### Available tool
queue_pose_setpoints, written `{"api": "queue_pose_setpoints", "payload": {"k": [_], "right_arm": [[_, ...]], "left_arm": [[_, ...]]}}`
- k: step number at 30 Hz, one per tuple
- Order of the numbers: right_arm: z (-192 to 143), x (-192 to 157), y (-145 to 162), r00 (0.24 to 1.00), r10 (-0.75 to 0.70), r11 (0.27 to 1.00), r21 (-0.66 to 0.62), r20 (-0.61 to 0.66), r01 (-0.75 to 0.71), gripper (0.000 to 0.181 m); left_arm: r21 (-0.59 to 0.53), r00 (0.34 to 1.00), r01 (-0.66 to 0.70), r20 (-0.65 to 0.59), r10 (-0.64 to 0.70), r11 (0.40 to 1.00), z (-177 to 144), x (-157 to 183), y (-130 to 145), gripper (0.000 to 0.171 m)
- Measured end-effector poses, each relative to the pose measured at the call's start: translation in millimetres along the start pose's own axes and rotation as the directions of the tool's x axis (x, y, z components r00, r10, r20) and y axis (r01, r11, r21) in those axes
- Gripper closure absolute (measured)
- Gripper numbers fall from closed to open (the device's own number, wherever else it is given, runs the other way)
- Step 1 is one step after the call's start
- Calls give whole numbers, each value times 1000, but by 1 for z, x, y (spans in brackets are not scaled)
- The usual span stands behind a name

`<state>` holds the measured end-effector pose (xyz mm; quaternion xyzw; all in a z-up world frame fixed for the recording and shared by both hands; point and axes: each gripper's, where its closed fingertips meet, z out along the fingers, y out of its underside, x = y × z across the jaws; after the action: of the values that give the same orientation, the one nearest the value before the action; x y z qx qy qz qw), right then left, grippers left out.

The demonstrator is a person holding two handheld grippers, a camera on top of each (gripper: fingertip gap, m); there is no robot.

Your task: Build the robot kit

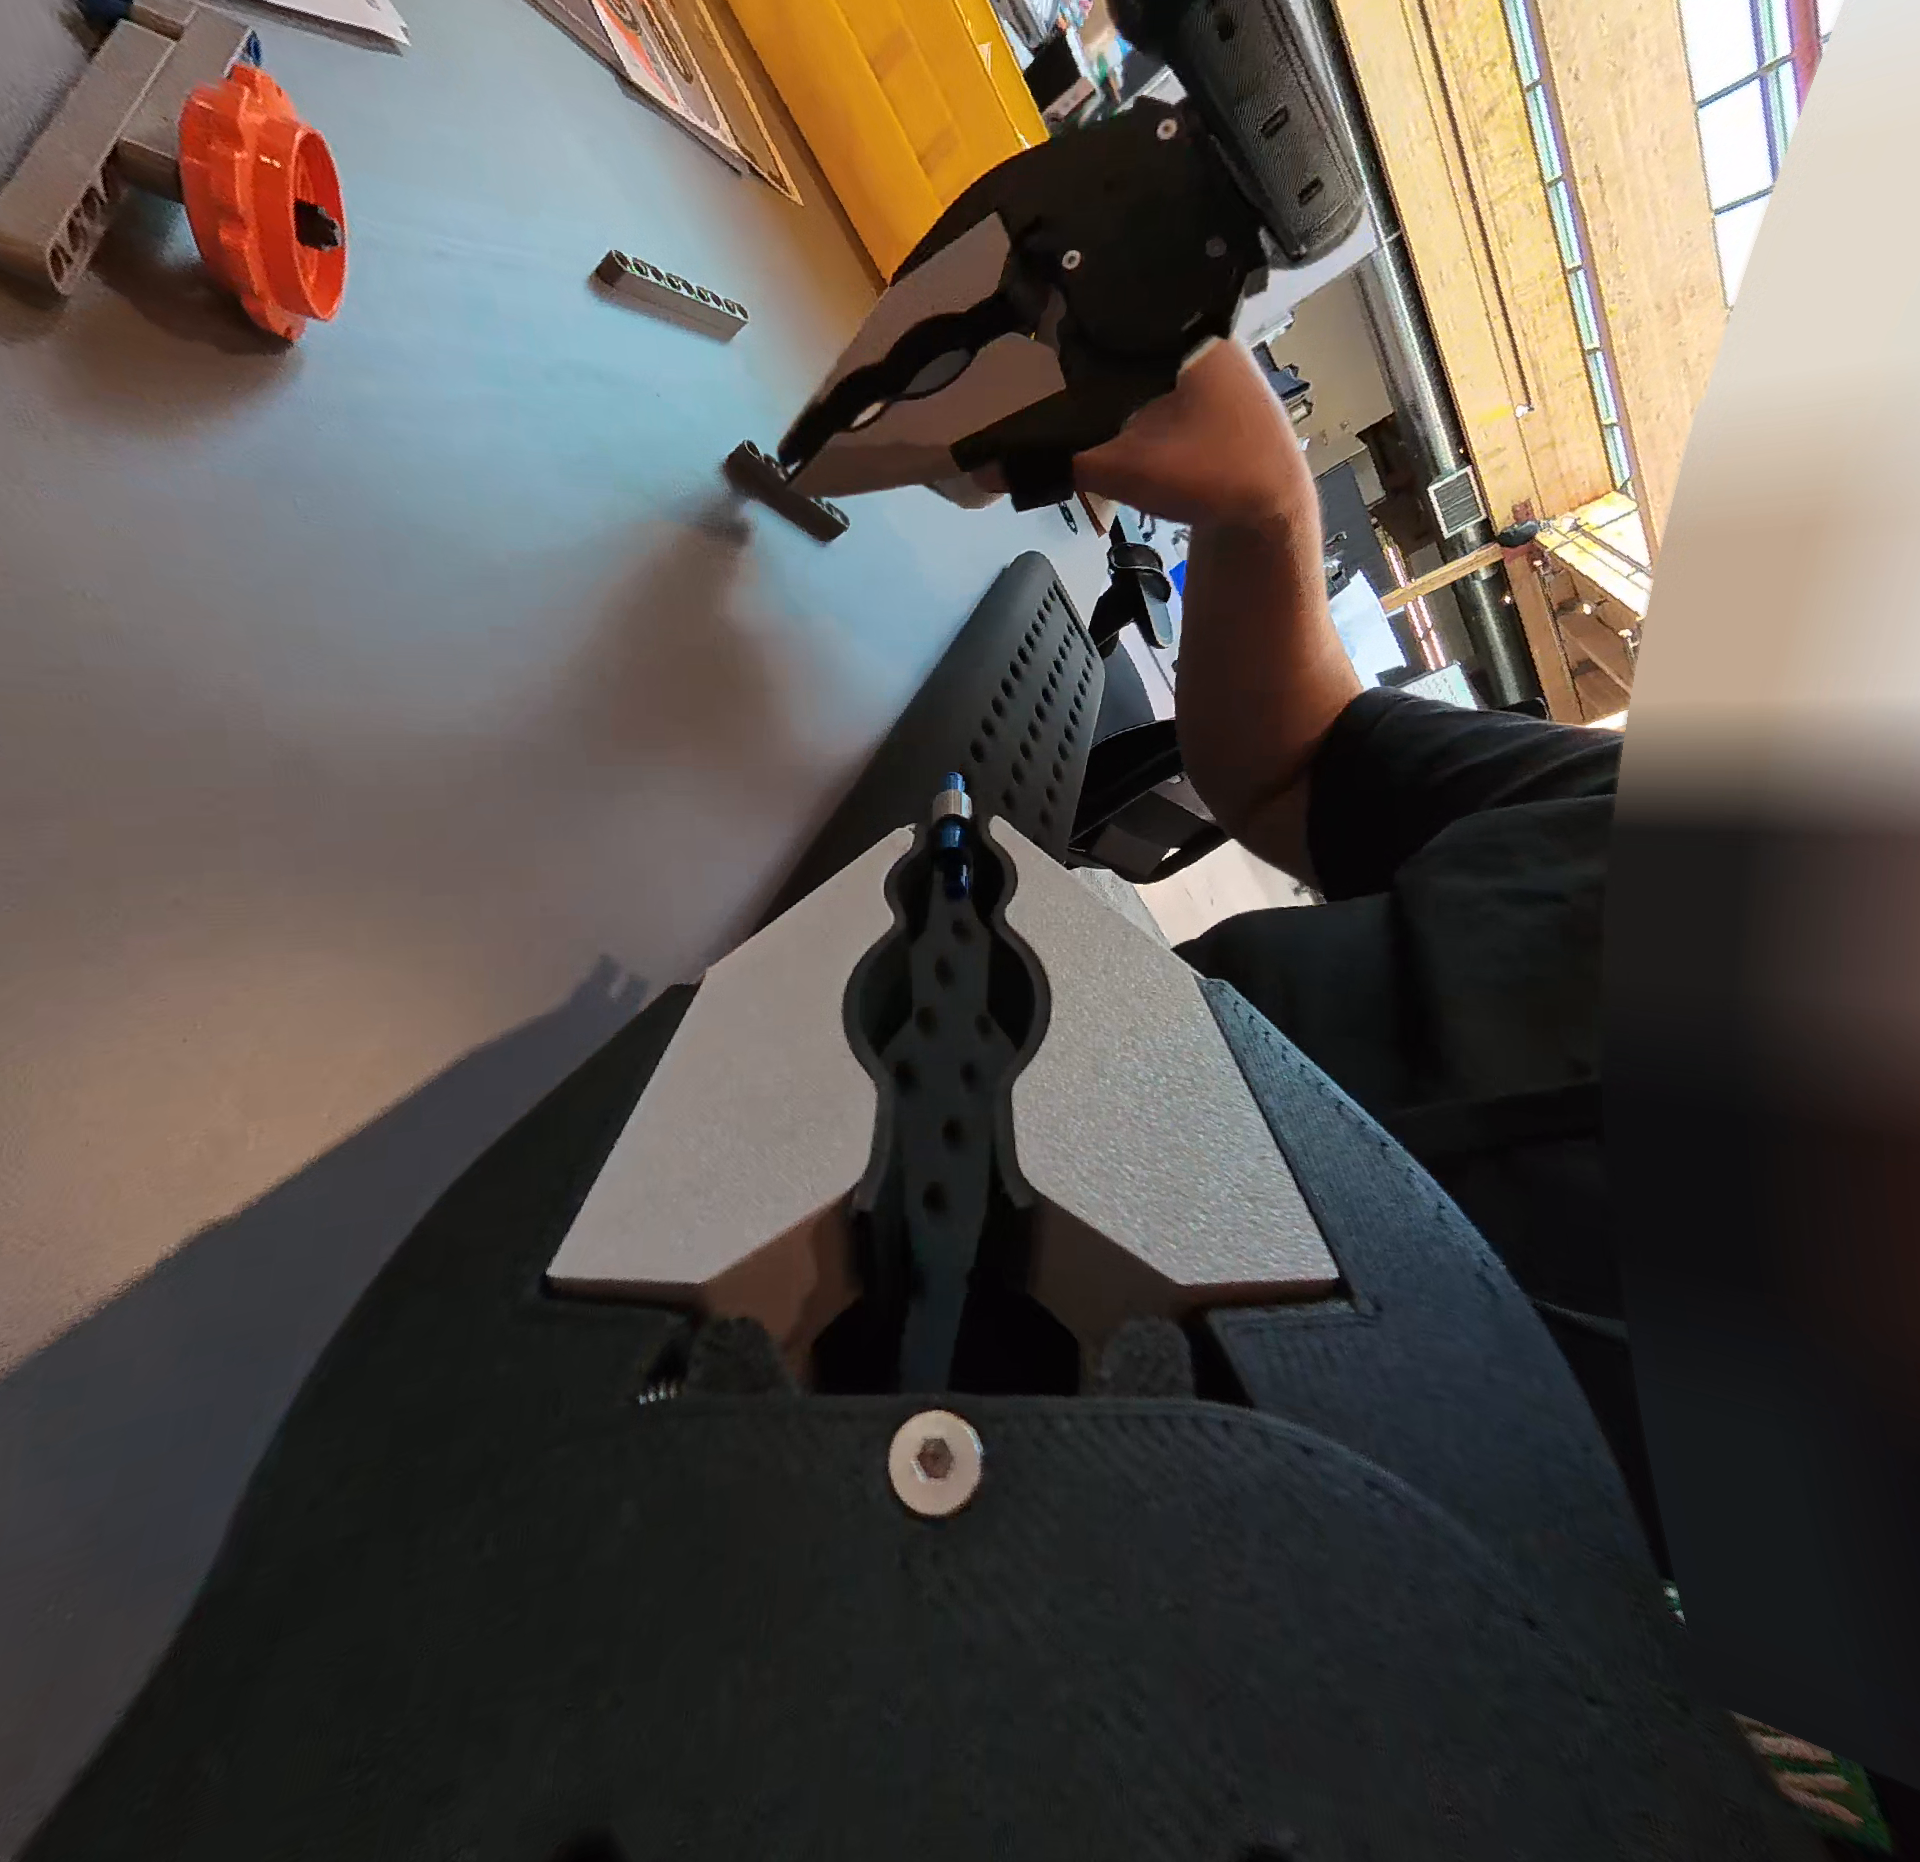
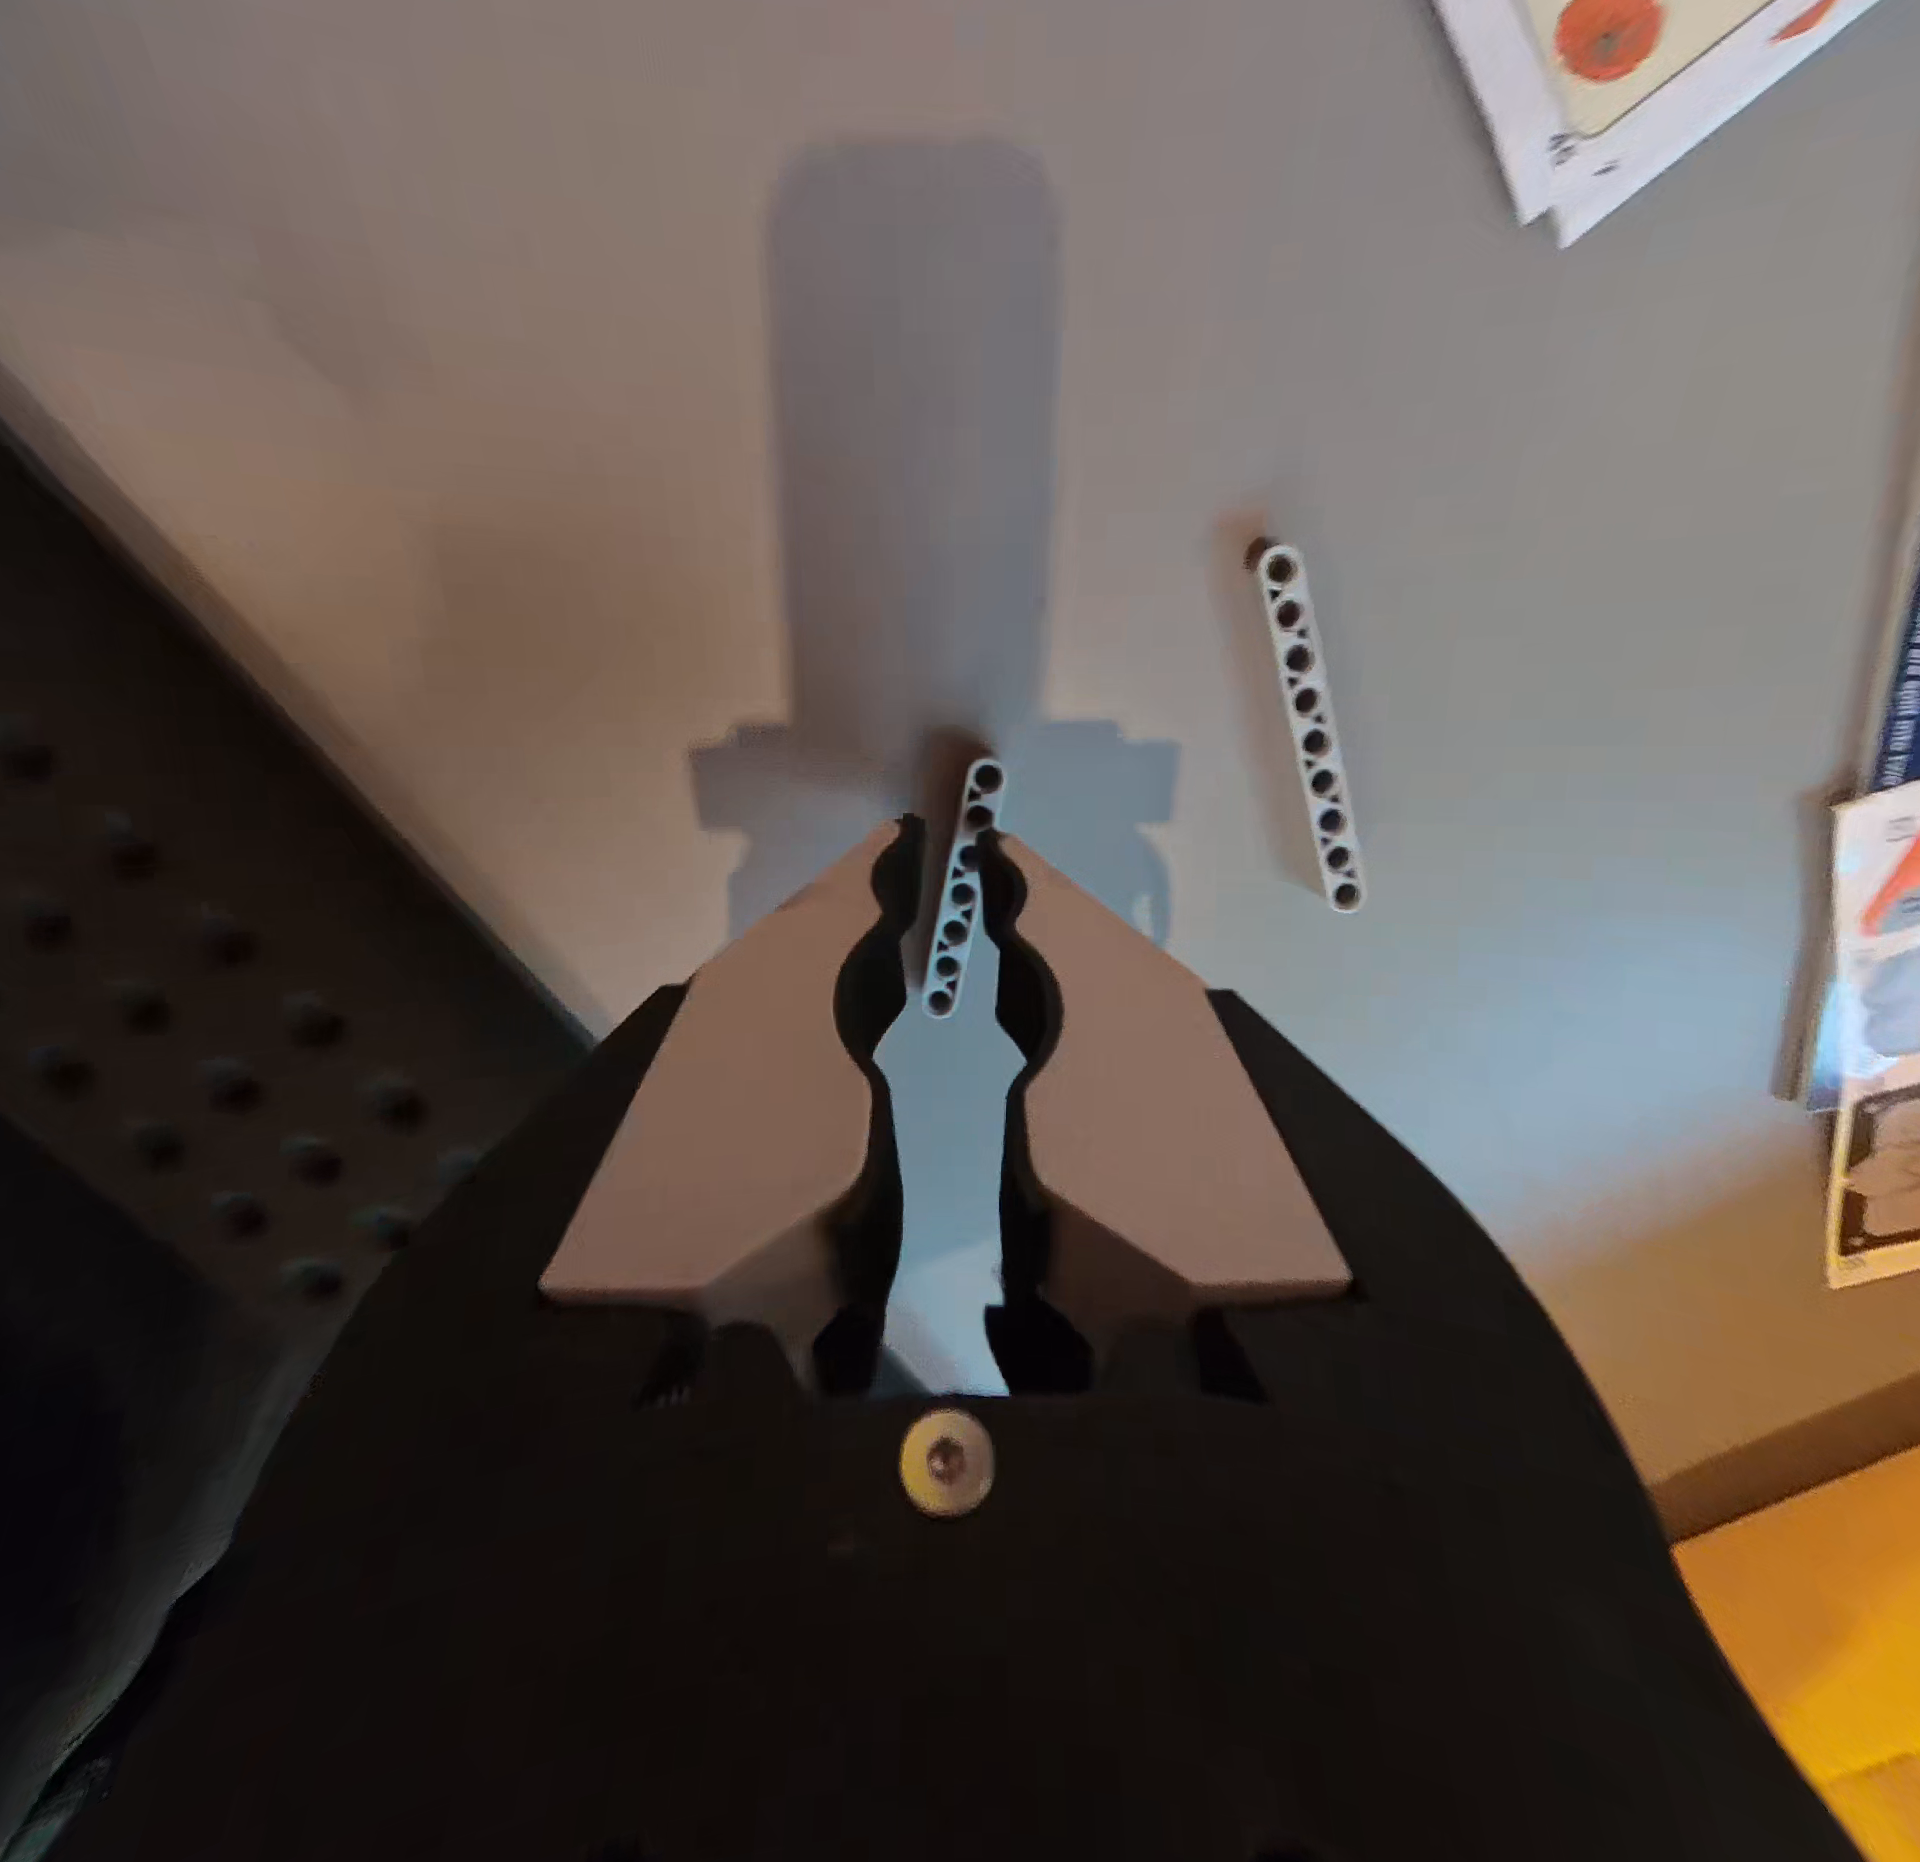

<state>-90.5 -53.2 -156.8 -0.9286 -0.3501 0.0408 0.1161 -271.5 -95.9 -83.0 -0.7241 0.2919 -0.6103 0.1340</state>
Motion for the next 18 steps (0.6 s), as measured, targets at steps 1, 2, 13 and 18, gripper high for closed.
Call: {"api": "queue_pose_setpoints", "payload": {"k": [1,2,13,18], "right_arm": [[1,-1,-1,1000,3,1000,-5,3,-3,172],[2,1,-3,1000,3,1000,-5,-11,-3,172],[8,10,-3,999,18,998,-54,-30,-20,165],[10,9,-5,1000,19,999,-34,-21,-19,176]], "left_arm": [[0,1000,5,-3,-5,1000,0,0,1,166],[0,1000,9,-6,-9,1000,0,0,1,166],[-27,999,3,-36,-4,1000,3,1,5,167],[-28,999,6,-36,-7,1000,4,-2,5,167]]}}
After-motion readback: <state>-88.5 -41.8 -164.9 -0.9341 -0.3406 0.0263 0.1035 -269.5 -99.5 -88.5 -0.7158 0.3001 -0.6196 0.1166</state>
